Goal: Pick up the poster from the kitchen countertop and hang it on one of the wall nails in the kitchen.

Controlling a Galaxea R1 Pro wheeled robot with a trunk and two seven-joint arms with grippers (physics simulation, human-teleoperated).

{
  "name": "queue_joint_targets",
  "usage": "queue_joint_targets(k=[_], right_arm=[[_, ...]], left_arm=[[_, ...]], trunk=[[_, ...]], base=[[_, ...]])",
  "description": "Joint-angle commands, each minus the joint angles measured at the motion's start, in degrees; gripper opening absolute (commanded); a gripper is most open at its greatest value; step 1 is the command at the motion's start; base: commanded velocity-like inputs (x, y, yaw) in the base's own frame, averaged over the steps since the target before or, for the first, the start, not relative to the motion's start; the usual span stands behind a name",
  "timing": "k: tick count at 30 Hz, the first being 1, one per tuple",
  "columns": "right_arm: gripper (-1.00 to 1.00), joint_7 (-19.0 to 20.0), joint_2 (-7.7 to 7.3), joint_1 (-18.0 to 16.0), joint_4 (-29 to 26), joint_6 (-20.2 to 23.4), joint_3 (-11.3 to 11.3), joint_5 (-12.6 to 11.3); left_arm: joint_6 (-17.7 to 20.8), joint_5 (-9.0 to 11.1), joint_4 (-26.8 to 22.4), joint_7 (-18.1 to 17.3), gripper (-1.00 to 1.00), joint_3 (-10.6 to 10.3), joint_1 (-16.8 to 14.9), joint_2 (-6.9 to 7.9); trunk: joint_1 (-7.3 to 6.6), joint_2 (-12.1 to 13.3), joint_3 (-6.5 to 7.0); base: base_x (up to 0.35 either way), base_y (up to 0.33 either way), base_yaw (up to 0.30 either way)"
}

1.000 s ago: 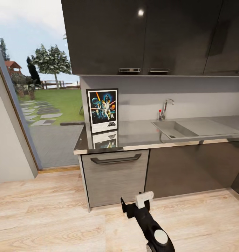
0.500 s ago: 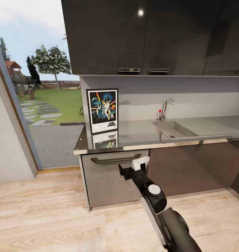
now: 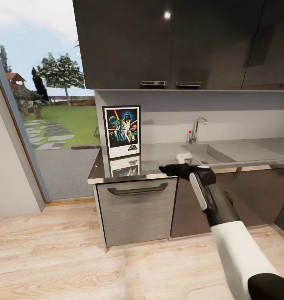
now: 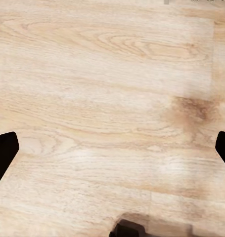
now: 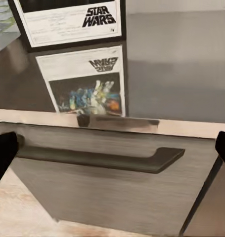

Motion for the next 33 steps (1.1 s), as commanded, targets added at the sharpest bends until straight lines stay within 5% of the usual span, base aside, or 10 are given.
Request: queue_joint_targets(k=[1,2,6,9,33], right_arm=[[1.00,2.5,-0.87,-0.3,0.9,0.3,-0.1,-0.5],[1.00,7.1,-2.18,-0.9,2.5,0.3,-0.1,-0.6],[1.00,15.6,-3.96,-2.2,5.2,0.2,-0.2,-0.6],[1.00,18.2,-4.28,-2.6,5.9,0.2,-0.2,-0.7],[1.00,21.6,-4.14,-3.5,6.0,0.2,-0.2,-0.6]], left_arm=[[0.0,0.0,-0.1,-0.3,1.00,0.2,0.0,-0.02],[0.0,0.0,-0.1,-0.5,1.00,0.4,0.0,-0.02],[0.0,0.0,-0.1,-0.8,1.00,0.7,0.0,-0.02],[0.0,0.0,-0.1,-0.9,1.00,0.7,0.0,-0.02],[0.1,0.0,-0.1,-1.0,1.00,0.8,0.0,0.06]], trunk=[[0.00,0.0,-0.05],[0.00,0.0,-0.05],[0.00,0.0,-0.05],[0.00,0.0,-0.05],[0.00,0.0,-0.05]], base=[[0.000,0.000,0.000],[0.000,0.000,0.000],[0.001,-0.001,0.000],[0.083,-0.077,0.000],[0.259,-0.140,0.033]])
